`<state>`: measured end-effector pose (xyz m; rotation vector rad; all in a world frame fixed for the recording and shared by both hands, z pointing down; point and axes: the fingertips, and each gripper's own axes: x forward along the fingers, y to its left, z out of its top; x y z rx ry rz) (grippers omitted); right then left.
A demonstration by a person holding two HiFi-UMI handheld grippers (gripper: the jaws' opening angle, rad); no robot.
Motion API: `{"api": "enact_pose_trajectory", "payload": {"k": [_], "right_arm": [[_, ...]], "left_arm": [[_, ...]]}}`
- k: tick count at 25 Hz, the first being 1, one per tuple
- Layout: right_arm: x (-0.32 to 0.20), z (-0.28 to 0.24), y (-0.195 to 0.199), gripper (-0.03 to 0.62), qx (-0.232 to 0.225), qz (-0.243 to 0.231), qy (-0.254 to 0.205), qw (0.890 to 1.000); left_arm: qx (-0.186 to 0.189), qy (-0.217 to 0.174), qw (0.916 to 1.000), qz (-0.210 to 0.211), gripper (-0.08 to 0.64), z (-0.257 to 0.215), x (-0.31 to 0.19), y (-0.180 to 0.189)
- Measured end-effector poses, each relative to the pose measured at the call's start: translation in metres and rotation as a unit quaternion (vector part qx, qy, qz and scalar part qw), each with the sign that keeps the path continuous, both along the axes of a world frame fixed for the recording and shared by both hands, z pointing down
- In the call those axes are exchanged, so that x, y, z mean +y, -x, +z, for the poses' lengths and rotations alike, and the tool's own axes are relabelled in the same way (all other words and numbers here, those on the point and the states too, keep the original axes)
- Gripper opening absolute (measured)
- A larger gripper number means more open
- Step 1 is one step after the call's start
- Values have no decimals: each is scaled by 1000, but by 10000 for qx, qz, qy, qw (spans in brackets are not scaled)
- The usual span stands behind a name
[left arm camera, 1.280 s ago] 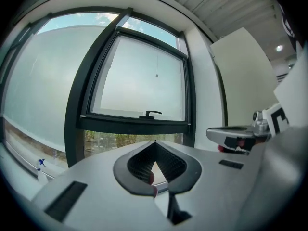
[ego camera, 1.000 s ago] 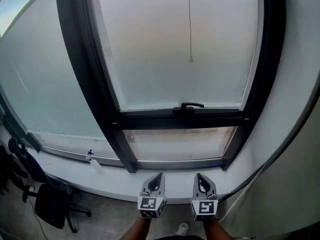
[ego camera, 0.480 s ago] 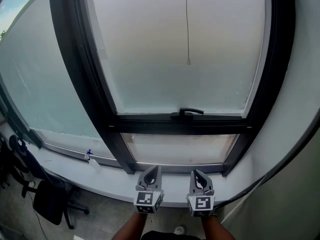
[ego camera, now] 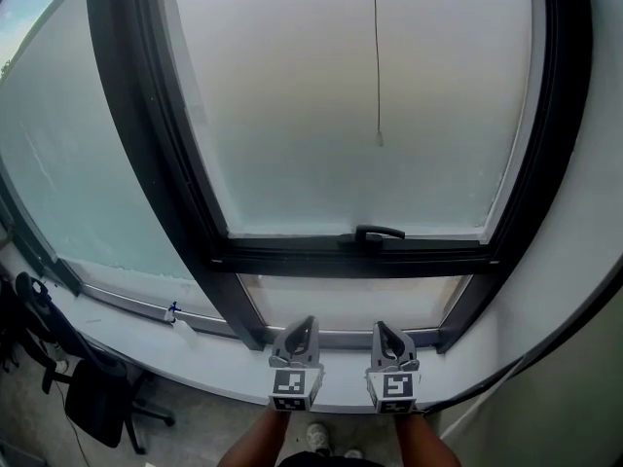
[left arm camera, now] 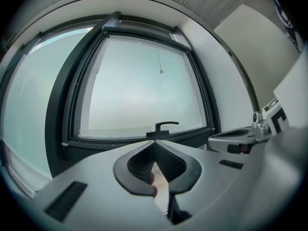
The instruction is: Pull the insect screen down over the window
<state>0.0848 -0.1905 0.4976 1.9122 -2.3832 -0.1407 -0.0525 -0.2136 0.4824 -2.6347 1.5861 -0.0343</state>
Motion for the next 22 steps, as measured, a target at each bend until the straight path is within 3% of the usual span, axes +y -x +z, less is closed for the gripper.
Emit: {"api": "enact_pose_trajectory", "payload": {"k": [11, 15, 18, 22], "right_arm": [[-56, -34, 2, 3, -4, 508, -622, 9968], [-69, -36, 3, 3, 79, 615, -437, 9971], [-82, -40, 1, 3, 126, 628, -414, 9971], [-94, -63, -5, 3, 184, 625, -707, 9954]], "left_arm": [[316, 57, 9990, 303, 0, -10, -67, 8], [317, 64, 9985, 439, 0, -14, -81, 6], [294, -63, 9983, 495, 0, -23, -91, 5], [248, -263, 9984, 446, 0, -41, -109, 4]]}}
